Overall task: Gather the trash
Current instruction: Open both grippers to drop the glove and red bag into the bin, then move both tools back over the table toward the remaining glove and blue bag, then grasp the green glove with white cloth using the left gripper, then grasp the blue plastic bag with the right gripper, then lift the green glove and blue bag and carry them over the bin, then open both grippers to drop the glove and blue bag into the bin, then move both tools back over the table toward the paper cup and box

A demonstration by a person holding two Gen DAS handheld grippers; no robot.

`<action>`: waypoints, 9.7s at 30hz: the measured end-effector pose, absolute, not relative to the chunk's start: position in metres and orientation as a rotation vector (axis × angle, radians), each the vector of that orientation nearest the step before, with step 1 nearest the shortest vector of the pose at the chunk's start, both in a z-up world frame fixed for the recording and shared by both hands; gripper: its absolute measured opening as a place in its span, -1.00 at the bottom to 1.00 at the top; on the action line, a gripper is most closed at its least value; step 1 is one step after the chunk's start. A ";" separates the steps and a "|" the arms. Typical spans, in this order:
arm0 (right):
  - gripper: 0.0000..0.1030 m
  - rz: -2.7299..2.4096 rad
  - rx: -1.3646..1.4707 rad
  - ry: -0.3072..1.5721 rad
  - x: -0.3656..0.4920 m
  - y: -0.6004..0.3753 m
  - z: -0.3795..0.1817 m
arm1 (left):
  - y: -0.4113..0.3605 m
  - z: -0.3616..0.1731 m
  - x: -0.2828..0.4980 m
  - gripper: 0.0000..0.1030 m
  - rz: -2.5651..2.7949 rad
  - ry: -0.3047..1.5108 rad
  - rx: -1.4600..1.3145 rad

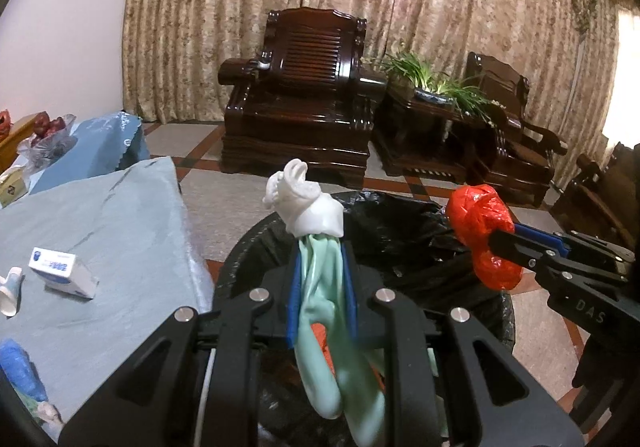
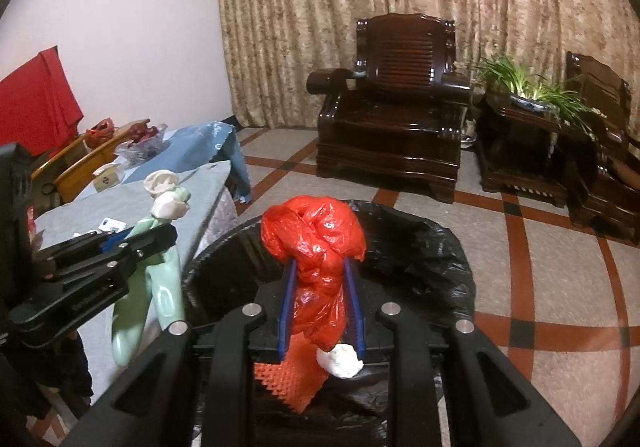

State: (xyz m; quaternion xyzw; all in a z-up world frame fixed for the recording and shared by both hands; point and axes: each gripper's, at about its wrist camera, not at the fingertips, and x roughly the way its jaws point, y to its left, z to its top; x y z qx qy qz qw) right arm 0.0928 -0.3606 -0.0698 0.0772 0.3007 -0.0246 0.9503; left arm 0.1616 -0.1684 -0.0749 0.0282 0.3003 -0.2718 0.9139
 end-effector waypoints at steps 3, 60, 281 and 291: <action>-0.55 -0.061 0.158 0.623 0.096 -0.367 -0.076 | -0.177 -0.079 0.167 -0.65 -0.574 0.625 0.065; 0.88 0.253 0.048 0.583 0.130 -0.183 -0.079 | 0.081 -0.067 0.111 0.81 -0.059 0.564 -0.022; 0.88 -0.026 0.147 0.566 0.120 -0.340 -0.066 | -0.085 -0.063 0.160 0.82 -0.437 0.558 0.012; 0.88 0.120 0.096 0.566 0.146 -0.265 -0.065 | 0.001 -0.058 0.151 0.83 -0.258 0.554 -0.014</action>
